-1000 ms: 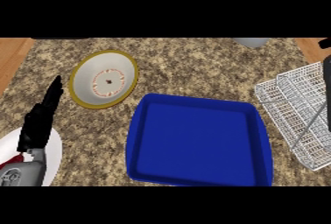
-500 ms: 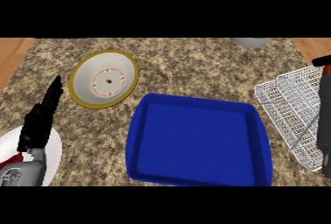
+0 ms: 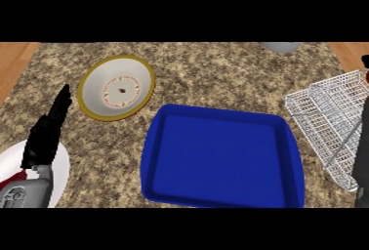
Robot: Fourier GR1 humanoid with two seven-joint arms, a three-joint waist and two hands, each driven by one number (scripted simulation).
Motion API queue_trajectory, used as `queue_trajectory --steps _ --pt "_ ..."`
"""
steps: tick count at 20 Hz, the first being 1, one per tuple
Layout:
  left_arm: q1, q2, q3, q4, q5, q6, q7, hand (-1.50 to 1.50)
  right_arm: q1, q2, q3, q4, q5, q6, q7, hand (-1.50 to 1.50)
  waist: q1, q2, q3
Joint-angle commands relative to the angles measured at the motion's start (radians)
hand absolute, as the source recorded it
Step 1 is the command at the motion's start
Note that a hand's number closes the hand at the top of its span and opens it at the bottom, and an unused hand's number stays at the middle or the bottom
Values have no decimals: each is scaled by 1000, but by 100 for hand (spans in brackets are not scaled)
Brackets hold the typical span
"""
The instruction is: Pick the tomato from the tray and place it in the tiered basket
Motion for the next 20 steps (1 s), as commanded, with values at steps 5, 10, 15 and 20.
queue_trajectory --steps 5,10,15,20 --pt "-48 -2 13 50 -7 4 -4 0 74 75 26 -340 127 66 174 -150 -18 -2 4" --pt "6 -26 -7 0 -8 8 8 0 165 226 -16 -622 112 121 199 -150 -24 -9 4" --pt "27 4 16 -33 6 -12 11 0 334 236 81 -946 51 289 243 -150 -18 -12 4" --pt "-18 -19 5 29 -6 1 -4 0 542 238 232 -1254 6 365 284 -150 -28 -6 4"
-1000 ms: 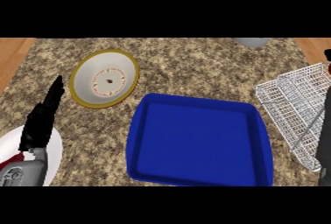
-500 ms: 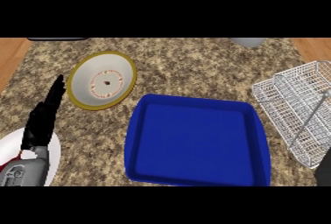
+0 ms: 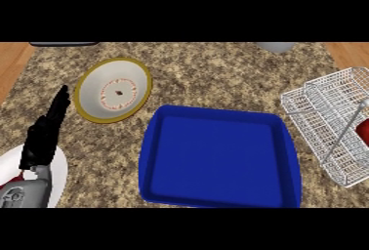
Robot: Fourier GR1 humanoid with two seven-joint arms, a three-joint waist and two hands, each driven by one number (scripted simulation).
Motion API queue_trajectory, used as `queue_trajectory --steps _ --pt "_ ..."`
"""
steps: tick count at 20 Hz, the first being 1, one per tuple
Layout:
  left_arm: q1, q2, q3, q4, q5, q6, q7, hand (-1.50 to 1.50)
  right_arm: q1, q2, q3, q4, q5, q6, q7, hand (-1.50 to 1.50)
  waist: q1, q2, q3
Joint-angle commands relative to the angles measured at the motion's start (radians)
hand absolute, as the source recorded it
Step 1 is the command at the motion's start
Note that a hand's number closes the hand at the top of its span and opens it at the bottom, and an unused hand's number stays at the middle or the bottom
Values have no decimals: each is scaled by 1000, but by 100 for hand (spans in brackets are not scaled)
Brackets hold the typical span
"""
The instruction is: Pick the tomato from the tray and place it in the tiered basket
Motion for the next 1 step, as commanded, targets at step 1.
queue_trajectory --steps 1 --pt "0 -14 -18 11 -32 23 -19 0 157 -1 114 -276 -48 137 188 -150 -2 2 1"
